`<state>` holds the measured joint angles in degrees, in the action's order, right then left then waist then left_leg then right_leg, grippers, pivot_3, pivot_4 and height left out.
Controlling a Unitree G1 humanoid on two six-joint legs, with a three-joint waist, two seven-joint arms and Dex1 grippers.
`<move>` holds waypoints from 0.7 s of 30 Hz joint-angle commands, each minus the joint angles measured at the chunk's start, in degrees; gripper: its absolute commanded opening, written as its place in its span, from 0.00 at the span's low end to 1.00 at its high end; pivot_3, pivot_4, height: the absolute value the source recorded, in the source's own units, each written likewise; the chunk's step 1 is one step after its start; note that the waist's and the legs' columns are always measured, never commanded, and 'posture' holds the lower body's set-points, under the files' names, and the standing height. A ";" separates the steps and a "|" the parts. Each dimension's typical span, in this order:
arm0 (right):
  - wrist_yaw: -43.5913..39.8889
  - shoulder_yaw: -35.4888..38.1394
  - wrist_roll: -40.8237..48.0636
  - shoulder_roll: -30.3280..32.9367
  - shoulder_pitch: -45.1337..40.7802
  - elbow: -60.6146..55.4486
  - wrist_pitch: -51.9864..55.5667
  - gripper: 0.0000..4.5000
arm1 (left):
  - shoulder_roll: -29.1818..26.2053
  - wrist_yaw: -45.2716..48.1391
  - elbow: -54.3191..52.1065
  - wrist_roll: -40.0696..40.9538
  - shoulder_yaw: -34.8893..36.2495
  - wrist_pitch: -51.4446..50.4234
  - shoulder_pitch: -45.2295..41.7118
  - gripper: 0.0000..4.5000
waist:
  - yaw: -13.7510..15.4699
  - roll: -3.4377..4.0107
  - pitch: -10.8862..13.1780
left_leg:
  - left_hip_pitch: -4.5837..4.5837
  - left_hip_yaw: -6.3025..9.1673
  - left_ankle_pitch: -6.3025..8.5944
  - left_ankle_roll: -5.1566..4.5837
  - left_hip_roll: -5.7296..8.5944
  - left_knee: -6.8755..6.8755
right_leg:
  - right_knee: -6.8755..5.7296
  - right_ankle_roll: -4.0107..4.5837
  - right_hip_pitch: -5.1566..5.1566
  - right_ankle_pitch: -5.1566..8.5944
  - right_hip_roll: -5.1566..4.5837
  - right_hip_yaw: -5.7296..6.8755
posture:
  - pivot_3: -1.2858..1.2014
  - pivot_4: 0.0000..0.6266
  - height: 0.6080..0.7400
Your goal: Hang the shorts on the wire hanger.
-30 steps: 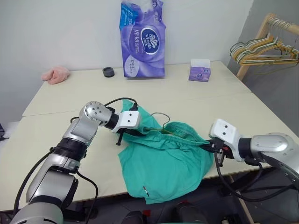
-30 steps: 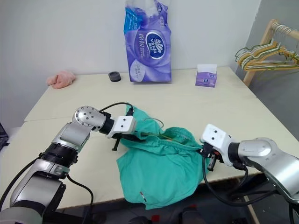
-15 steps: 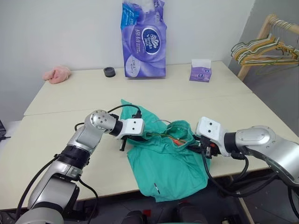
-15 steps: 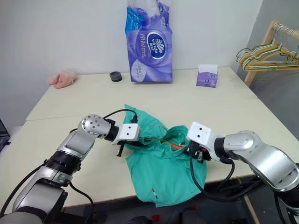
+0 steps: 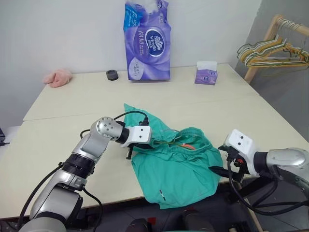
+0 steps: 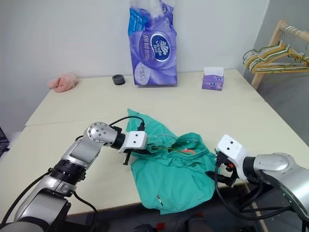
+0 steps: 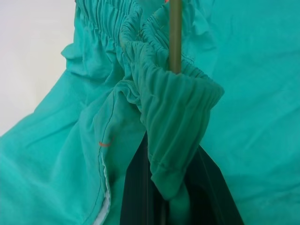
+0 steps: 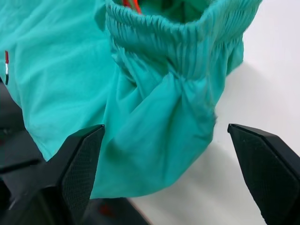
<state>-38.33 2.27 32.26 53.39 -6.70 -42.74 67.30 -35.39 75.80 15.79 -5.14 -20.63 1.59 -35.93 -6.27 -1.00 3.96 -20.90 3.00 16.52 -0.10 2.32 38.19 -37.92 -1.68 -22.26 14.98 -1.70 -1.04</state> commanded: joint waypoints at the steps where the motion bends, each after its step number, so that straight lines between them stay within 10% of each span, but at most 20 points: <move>1: 0.77 -2.68 -1.57 -0.87 -2.22 2.43 -2.37 1.00 | 0.26 0.16 -1.96 0.52 -0.09 0.06 -1.08 0.00 | -0.08 0.00 0.00 | 0.00 0.00 0.00 0.00 0.00 0.00 | 0.00 0.00 0.00 0.00 0.00 0.01 | 0.43 0.07 1.00; 14: -6.33 -23.64 -12.09 -3.22 -16.08 18.32 -13.00 1.00 | 0.93 0.31 -3.52 3.31 1.74 -3.00 -1.38 0.00 | -0.19 0.01 0.01 | -0.02 0.01 0.00 0.00 0.01 0.01 | 0.02 0.00 -0.01 0.00 0.01 0.02 | 0.44 0.06 1.00; 21: -8.09 -25.16 -14.52 -4.23 -17.48 19.34 -14.44 0.48 | 0.30 0.51 -5.58 5.29 2.24 -5.78 -0.63 0.00 | -0.14 0.01 0.00 | -0.02 0.04 0.00 0.00 0.01 0.01 | 0.01 0.01 -0.02 0.00 0.00 0.01 | 0.44 0.06 1.00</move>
<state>-45.85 -23.36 18.24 49.21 -23.27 -22.24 54.09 -34.97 76.10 12.62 -2.04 -20.24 -3.77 -36.09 -6.42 -0.99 3.96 -20.91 3.04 16.52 -0.09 2.33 38.20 -37.91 -1.67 -22.28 14.97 -1.70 -1.03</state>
